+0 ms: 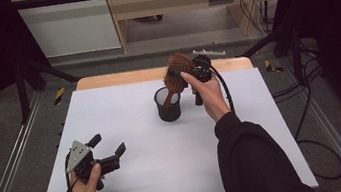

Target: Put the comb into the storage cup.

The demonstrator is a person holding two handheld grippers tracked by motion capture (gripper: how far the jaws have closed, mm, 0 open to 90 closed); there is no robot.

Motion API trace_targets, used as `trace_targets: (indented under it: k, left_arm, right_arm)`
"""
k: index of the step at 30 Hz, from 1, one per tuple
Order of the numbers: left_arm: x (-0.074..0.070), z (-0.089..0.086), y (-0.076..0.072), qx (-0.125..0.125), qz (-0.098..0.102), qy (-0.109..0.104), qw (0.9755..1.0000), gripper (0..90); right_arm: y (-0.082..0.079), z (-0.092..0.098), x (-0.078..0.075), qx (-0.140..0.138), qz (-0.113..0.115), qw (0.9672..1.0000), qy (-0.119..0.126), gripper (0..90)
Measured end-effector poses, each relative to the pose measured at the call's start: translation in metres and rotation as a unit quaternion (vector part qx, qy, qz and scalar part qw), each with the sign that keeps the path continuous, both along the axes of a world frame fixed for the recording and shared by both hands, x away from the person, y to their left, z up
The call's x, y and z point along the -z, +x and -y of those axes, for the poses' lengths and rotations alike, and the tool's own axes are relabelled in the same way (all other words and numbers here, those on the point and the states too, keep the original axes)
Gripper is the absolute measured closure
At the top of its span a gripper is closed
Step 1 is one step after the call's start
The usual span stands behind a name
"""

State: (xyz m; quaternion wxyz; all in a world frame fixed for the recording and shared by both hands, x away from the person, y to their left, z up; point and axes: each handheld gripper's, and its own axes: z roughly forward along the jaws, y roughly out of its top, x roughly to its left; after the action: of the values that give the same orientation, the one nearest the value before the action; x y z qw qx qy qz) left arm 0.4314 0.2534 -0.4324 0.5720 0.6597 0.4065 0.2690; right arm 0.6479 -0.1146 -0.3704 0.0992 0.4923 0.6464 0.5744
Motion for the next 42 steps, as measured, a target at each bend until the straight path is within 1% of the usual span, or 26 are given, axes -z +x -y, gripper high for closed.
trace_targets:
  k: [11, 18, 24, 26, 28, 30, 33, 37, 39, 42]
  left_arm:
    - [0.0, 0.0, 0.0, 0.001, -0.001, 0.0, 1.0, 3.5]
    - [0.0, 0.001, 0.0, 0.001, -0.001, 0.001, 1.0, 3.4]
    - [0.0, 0.001, 0.0, 0.002, -0.001, 0.002, 1.0, 3.4]
    - [0.0, 0.001, 0.0, 0.002, -0.001, 0.002, 1.0, 3.4]
    - [0.0, 0.001, 0.0, 0.001, -0.001, 0.001, 1.0, 3.4]
    - [0.0, 0.001, 0.0, 0.001, -0.001, 0.001, 1.0, 3.4]
    - [0.0, 0.001, 0.0, 0.001, -0.001, 0.001, 1.0, 3.4]
    - [0.0, 0.001, 0.0, 0.001, -0.001, 0.001, 1.0, 3.4]
    - [0.0, 0.001, 0.0, 0.002, -0.001, -0.001, 1.0, 3.4]
    - [0.0, 0.001, 0.0, 0.002, -0.001, -0.001, 1.0, 3.4]
  right_arm:
    - [-0.002, 0.0, -0.002, 0.003, 0.002, 1.0, -0.009, 9.5]
    - [-0.004, 0.002, -0.006, 0.005, 0.012, 0.9998, -0.016, 9.1]
    - [-0.006, 0.009, -0.012, 0.014, 0.029, 0.9995, -0.002, 8.5]
    - [-0.007, 0.011, -0.013, 0.02, 0.029, 0.9994, 0.002, 7.6]
    - [-0.007, 0.013, -0.015, 0.025, 0.033, 0.999, 0.014, 7.8]
    - [-0.008, 0.015, -0.017, 0.031, 0.036, 0.9987, 0.019, 7.6]
    - [-0.008, 0.018, -0.019, 0.039, 0.04, 0.9982, 0.022, 7.5]
    - [-0.009, 0.02, -0.021, 0.043, 0.047, 0.9976, 0.026, 6.9]
    - [-0.01, 0.021, -0.021, 0.05, 0.051, 0.997, 0.028, 5.7]
    - [-0.011, 0.023, -0.023, 0.059, 0.06, 0.9963, 0.02, 6.1]
